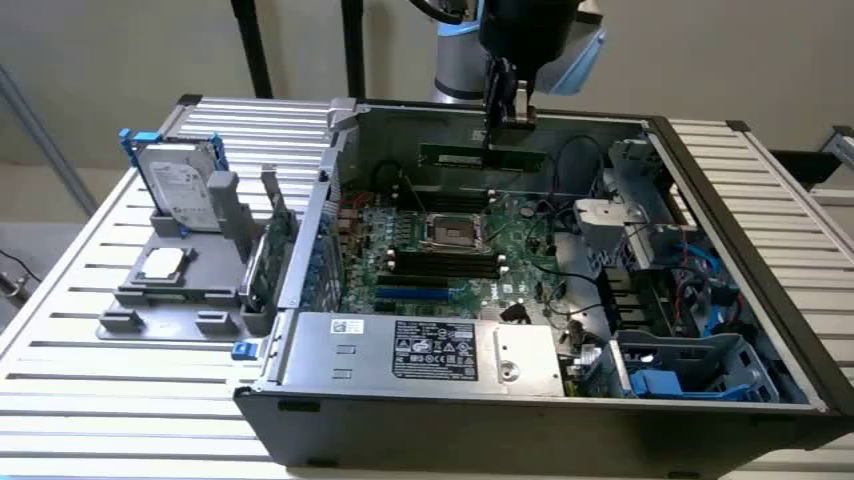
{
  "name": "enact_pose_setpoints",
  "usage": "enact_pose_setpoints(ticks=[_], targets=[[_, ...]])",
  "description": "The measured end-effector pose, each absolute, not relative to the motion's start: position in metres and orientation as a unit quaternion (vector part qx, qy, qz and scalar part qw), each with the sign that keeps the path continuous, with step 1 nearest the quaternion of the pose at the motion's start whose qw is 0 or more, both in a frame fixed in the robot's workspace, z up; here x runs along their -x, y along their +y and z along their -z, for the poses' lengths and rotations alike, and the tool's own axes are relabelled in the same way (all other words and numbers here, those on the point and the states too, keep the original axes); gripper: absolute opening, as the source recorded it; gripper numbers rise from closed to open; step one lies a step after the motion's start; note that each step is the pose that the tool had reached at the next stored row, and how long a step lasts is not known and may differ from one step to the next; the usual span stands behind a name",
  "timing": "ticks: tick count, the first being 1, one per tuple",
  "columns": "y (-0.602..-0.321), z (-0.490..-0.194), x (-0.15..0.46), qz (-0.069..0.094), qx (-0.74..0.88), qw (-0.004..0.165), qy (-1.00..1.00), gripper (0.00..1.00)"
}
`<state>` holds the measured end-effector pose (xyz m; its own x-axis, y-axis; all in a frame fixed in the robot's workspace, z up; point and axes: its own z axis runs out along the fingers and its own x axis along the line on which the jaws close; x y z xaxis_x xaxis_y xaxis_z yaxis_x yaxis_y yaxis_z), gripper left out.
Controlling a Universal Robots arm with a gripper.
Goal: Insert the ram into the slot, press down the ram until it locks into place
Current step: 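Insert the ram into the slot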
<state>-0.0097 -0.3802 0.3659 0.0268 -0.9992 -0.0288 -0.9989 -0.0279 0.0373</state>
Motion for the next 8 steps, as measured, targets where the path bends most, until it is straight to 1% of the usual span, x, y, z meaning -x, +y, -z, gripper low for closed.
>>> enact_pose_setpoints(ticks=[8], targets=[[-0.3802,-0.3659,0.0097,0.024,-0.717,0.003,-0.697,0.14]])
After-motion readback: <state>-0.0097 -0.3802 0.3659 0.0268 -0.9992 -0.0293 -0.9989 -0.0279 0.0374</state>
